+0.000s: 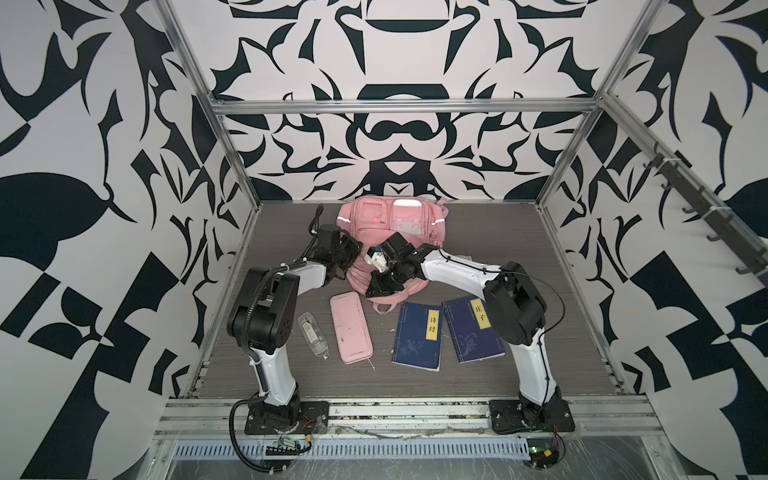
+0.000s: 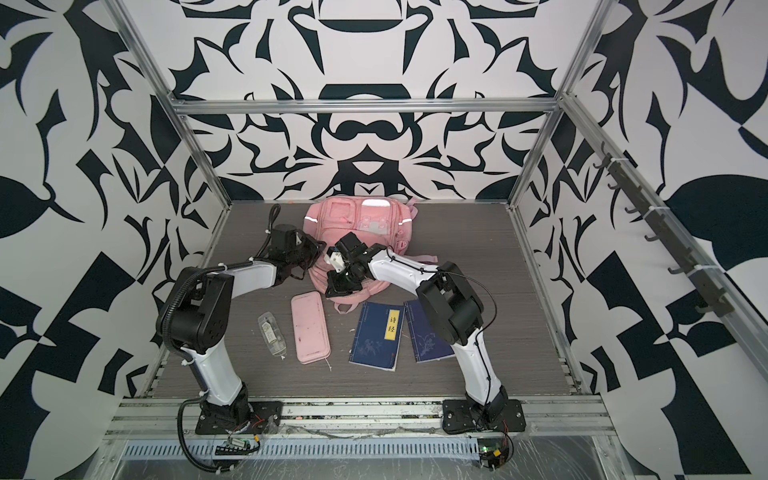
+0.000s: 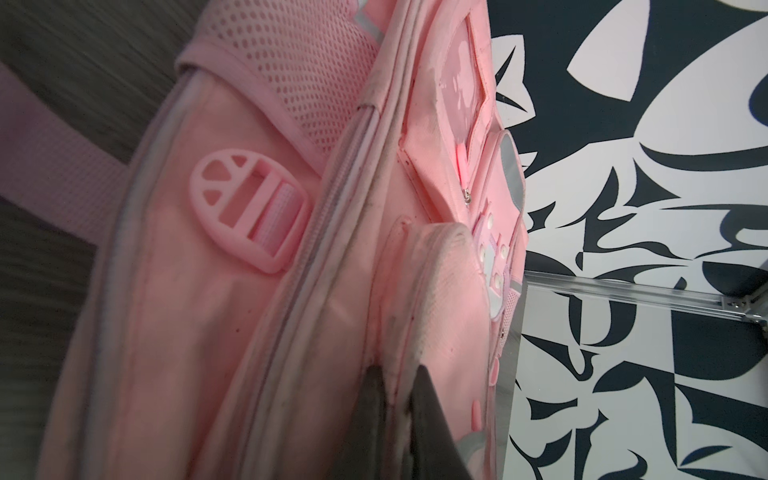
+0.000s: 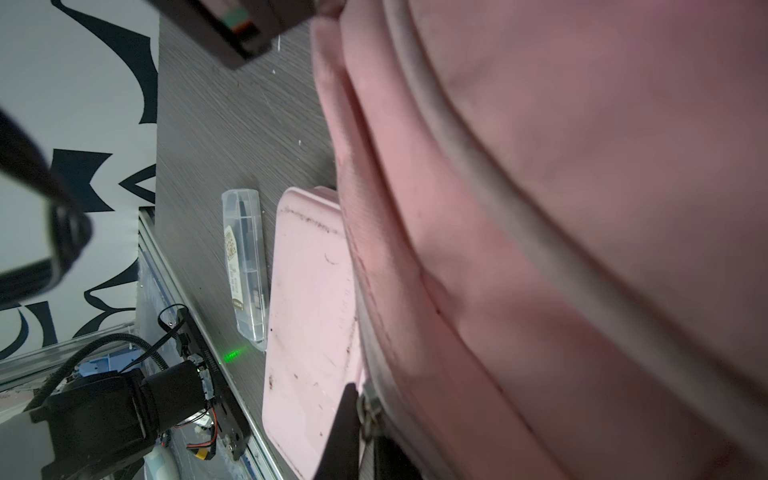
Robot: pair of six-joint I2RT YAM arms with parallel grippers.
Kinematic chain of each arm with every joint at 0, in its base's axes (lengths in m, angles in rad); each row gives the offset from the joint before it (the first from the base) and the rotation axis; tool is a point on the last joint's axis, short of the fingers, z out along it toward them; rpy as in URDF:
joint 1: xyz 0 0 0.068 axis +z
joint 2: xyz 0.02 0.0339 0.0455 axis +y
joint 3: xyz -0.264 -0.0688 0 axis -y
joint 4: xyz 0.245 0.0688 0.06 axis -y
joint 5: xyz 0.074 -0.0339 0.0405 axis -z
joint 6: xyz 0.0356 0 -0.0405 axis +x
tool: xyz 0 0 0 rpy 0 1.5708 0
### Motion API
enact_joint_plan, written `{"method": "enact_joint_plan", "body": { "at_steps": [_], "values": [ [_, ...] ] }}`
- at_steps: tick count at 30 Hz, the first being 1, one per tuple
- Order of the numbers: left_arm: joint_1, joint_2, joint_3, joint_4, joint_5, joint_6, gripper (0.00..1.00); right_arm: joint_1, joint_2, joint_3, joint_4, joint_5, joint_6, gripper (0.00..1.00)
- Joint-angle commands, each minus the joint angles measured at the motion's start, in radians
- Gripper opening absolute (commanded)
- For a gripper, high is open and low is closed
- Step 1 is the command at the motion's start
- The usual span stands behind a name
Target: Pack the student bag
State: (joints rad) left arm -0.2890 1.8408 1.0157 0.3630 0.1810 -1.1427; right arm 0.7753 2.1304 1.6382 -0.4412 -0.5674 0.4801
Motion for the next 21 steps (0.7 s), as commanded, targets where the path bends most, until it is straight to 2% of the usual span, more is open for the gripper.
{"method": "enact_joint_plan", "body": {
  "at_steps": [1,7,12,13,14,16,17,19,21],
  "values": [
    [-0.030,-0.024,0.007,0.082,-0.005,-0.045,0.00,0.036,-0.010,0.068,0.106,-0.038,0.051,0.00],
    [-0.031,-0.027,0.004,0.094,-0.007,-0.053,0.00,0.035,0.003,0.067,0.139,0.046,0.092,0.00],
    [-0.030,-0.041,0.026,0.052,0.012,-0.024,0.00,0.005,-0.089,-0.042,0.147,0.121,0.078,0.00],
    [-0.030,-0.040,0.041,0.029,0.025,-0.011,0.03,-0.008,-0.113,-0.068,0.146,0.121,0.073,0.00],
    [-0.030,-0.039,0.062,-0.003,0.040,0.008,0.10,-0.018,-0.135,-0.093,0.145,0.124,0.067,0.00],
    [-0.029,-0.040,0.113,-0.108,0.056,0.066,0.38,-0.037,-0.188,-0.152,0.139,0.126,0.050,0.00],
    [-0.029,-0.043,0.137,-0.154,0.056,0.100,0.47,-0.046,-0.211,-0.177,0.131,0.127,0.041,0.00],
    [-0.029,-0.047,0.192,-0.256,0.063,0.167,0.59,-0.070,-0.266,-0.234,0.113,0.131,0.015,0.00],
    [-0.029,-0.041,0.242,-0.323,0.072,0.218,0.63,-0.092,-0.315,-0.279,0.088,0.137,-0.015,0.00]
  ]
}}
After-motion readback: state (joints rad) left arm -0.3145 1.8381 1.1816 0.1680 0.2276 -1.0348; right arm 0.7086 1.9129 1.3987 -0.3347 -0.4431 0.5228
